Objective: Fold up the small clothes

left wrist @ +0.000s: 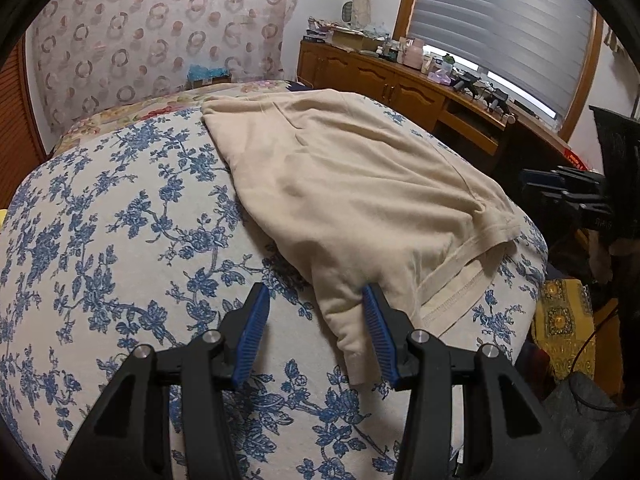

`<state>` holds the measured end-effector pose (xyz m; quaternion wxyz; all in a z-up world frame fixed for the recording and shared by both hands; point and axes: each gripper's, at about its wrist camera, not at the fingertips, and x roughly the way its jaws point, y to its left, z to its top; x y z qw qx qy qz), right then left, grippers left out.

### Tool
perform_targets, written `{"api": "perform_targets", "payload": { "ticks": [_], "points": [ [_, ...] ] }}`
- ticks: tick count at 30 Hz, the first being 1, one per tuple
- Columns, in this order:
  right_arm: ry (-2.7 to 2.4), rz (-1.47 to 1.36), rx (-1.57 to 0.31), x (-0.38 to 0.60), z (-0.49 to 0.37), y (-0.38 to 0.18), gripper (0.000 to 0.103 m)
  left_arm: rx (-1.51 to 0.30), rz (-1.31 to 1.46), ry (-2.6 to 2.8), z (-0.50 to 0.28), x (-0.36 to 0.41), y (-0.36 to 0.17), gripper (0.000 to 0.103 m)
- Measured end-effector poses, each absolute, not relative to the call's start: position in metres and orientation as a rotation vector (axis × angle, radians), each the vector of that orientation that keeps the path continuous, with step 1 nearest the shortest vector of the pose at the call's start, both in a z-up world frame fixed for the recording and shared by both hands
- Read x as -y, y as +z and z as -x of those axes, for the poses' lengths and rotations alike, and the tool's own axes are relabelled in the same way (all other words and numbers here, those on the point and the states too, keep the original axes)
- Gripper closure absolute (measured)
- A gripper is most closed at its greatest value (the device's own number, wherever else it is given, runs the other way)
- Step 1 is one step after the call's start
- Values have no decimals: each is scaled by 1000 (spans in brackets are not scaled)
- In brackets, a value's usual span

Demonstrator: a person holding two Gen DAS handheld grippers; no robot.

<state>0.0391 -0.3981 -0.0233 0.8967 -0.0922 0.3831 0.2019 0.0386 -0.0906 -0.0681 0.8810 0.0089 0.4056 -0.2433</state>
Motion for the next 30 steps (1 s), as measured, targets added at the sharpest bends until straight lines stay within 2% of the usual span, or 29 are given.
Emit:
{"api": "perform_targets", "payload": {
  "ticks": [4,5,6,8,9,10,12,14,15,23,25,27,30],
  "points": [
    [402,137,-836,395,-60,-42,63,-856,2,-543,-39,92,-70,56],
    [392,122,-857,395,-67,-49,63,-857,-1,-550,-38,92,-70,57],
    [385,118,-871,394,-71,-54,64,-858,-3,-553,-38,93,-71,63],
    [381,125,-887,393,-78,-62,76,-869,-7,-558,-38,95,-73,66],
    [388,127,-889,392,-77,-63,88,-874,-5,-564,-38,96,-74,72],
    [394,133,-885,391,-76,-63,95,-881,-3,-573,-37,96,-75,75],
    [411,149,-849,391,-71,-56,100,-900,4,-595,-37,99,-78,90],
    [404,150,-805,394,-67,-47,101,-907,-3,-609,-33,101,-79,100],
    [388,151,-782,398,-65,-41,101,-906,-7,-612,-30,102,-77,102],
    [323,84,-820,422,-66,-46,101,-870,-26,-606,-13,100,-61,102],
    [325,71,-817,423,-65,-46,88,-864,-34,-596,-13,100,-60,102],
    [325,67,-804,421,-64,-44,61,-865,-29,-596,-14,99,-60,102],
    [336,59,-798,417,-65,-43,49,-872,-31,-584,-17,98,-62,102]
  ]
}}
